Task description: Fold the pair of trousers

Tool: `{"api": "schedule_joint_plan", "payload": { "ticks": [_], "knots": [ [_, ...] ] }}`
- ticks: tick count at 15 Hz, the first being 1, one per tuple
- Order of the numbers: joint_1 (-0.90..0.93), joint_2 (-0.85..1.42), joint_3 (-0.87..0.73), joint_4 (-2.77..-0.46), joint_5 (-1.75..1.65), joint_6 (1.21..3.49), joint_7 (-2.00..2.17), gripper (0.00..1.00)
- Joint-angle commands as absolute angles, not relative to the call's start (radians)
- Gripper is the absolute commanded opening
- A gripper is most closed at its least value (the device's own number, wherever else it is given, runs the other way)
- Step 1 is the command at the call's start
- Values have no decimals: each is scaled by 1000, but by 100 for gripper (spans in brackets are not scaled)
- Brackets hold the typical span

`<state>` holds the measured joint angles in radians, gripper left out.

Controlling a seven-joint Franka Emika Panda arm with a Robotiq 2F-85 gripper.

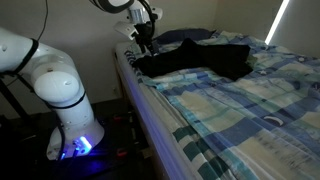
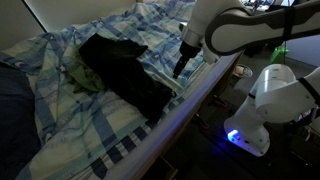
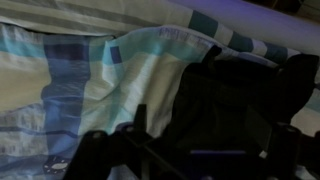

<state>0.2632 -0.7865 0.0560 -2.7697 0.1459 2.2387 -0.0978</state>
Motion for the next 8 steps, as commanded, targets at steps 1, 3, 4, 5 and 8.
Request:
{"api": "schedule_joint_plan", "payload": {
  "ticks": [1, 3, 4, 5, 8],
  "knots": [
    [305, -694, 61, -2733, 201, 2289, -117, 100],
    [317, -659, 60, -2734, 229, 2324, -110, 100],
    [323, -644, 57, -2736, 248, 2341, -106, 100],
    [325, -629, 59, -2738, 266, 2357, -98, 100],
    [347, -592, 53, -2750, 338, 2419, -106, 100]
  ]
}}
